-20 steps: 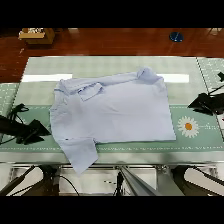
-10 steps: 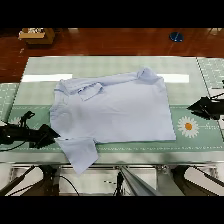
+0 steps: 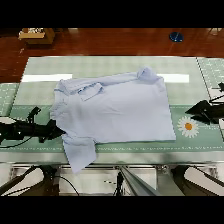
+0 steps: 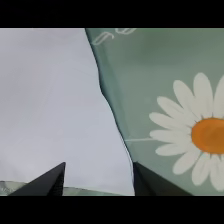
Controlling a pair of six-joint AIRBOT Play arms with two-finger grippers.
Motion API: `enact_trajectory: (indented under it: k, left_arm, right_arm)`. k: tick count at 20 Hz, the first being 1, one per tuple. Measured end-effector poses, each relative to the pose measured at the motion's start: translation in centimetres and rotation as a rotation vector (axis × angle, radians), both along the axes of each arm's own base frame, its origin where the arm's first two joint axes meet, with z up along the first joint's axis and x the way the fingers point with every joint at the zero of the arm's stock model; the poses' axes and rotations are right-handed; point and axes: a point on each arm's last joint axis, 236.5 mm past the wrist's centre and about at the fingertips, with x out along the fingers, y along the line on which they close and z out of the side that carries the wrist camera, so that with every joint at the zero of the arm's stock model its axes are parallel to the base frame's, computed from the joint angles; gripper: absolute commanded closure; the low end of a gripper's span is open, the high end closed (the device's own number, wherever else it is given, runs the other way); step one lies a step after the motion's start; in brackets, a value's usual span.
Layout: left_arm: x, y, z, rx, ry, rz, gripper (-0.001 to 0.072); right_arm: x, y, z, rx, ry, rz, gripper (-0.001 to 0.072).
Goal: Fold the shirts.
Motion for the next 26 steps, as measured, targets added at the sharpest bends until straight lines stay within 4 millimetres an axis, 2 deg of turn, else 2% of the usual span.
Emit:
enact_trajectory:
  k: [4, 7, 10, 13, 14, 15, 16, 17, 19, 21, 22, 24, 25, 26]
  left_arm:
    - [0.2, -0.1, 0.0, 0.001, -0.017, -0.016, 0.0687]
    - [0.2, -0.2, 0.0, 0.002, -0.028, -0.032, 0.0687]
    - [0.1, -0.2, 0.0, 0.001, -0.033, -0.039, 0.0687]
    - [0.1, -0.2, 0.0, 0.000, -0.034, -0.043, 0.0687]
    - [0.1, -0.2, 0.0, 0.000, -0.034, -0.044, 0.0687]
    - [0.1, -0.2, 0.0, 0.000, -0.034, -0.045, 0.0687]
    - [0.1, -0.3, 0.0, -0.001, -0.034, -0.045, 0.0688]
    - [0.1, -0.3, 0.0, -0.002, -0.034, -0.046, 0.0688]
    - [0.4, -0.1, 0.2, 0.003, -0.047, -0.052, 0.0690]
    - [1.7, 1.0, 1.0, 0.049, -0.099, -0.094, 0.0690]
    - [3.3, 1.8, 2.2, 0.075, -0.153, -0.096, 0.0690]
    - [7.2, 2.1, 7.5, 0.076, -0.306, -0.117, 0.0690]
    - [9.4, 2.7, 11.0, 0.101, -0.405, -0.121, 0.0690]
    - [12.1, 3.2, 15.8, 0.132, -0.543, -0.113, 0.0690]
  right_arm:
    - [-4.4, 1.5, -2.9, 0.076, 0.134, -0.017, 0.0184]
    - [-6.4, 2.7, -4.6, 0.116, 0.185, -0.025, 0.0186]
    - [-7.3, 3.5, -5.7, 0.134, 0.202, -0.042, 0.0187]
    - [-7.1, 4.5, -6.7, 0.143, 0.190, -0.063, 0.0188]
    - [-7.1, 5.1, -7.0, 0.147, 0.192, -0.057, 0.0225]
    - [-7.0, 5.9, -7.2, 0.147, 0.192, -0.042, 0.0360]
    - [-6.9, 6.5, -7.6, 0.133, 0.192, -0.027, 0.0561]
    - [-6.6, 6.9, -8.1, 0.108, 0.182, -0.011, 0.0691]
    - [-5.2, 8.2, -8.1, 0.102, 0.139, 0.016, 0.0691]
    - [-2.9, 9.7, -6.4, 0.140, 0.054, 0.066, 0.0692]
    - [-1.4, 10.5, -4.6, 0.171, -0.006, 0.095, 0.0692]
    - [2.6, 11.3, 0.6, 0.210, -0.172, 0.134, 0.0692]
    - [4.9, 11.3, 4.1, 0.208, -0.286, 0.149, 0.0692]
    - [7.0, 11.3, 7.9, 0.195, -0.403, 0.162, 0.0692]
